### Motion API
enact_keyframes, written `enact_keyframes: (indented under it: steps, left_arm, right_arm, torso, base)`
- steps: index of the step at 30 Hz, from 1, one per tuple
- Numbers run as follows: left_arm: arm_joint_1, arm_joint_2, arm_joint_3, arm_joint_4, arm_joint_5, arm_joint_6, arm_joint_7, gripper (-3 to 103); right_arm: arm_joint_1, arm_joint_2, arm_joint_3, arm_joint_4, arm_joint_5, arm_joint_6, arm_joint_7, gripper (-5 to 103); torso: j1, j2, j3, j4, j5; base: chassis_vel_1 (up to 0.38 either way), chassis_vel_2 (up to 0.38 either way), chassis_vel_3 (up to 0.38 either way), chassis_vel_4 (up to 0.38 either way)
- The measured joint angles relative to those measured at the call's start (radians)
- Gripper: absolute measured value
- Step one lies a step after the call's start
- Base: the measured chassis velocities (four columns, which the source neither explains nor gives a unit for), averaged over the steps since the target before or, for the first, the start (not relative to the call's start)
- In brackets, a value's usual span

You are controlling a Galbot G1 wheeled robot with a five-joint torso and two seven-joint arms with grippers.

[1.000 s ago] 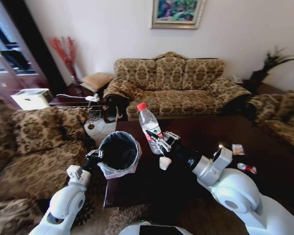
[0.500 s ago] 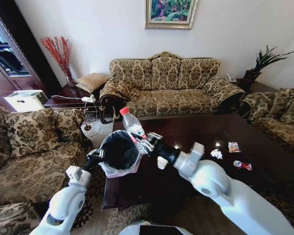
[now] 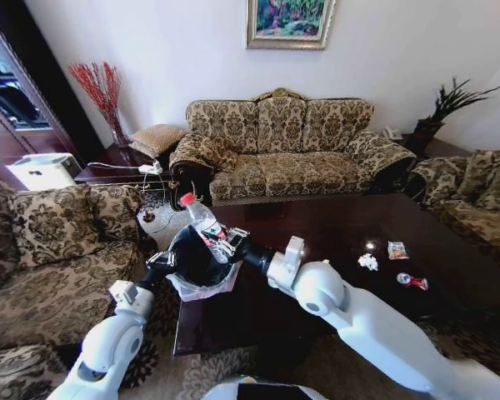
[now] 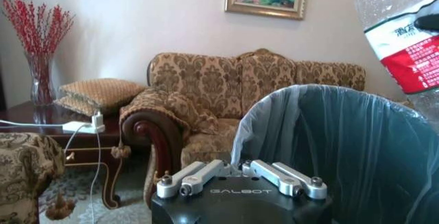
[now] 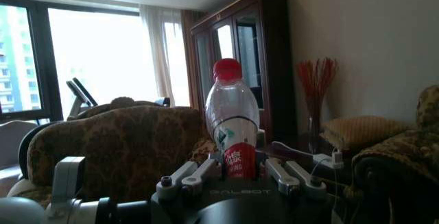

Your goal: Move to the front of the table and place the trash on the table into the trash bin.

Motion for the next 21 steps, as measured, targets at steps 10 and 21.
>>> enact_keyframes:
  steps: [10,21]
  left_arm:
    - [0.004,-0.007,0.002,0.006,-0.001,0.000,0.000,3]
    - [0.008,-0.010,0.002,-0.002,-0.001,0.000,0.000,3]
  right_arm:
    - [0.014,0.012,-0.023,-0.013,-0.003,-0.004,0.001,38]
    - [0.011,-0.004,-0.013,-0.011,0.000,-0.005,-0.009,77]
  torso:
    - [0.000,0.000,0.000,0.0000,0.0001]
    - [0.000,0.000,0.000,0.0000,0.0002]
  base:
    - [0.000,0.000,0.000,0.000]
    - [0.000,0.000,0.000,0.000]
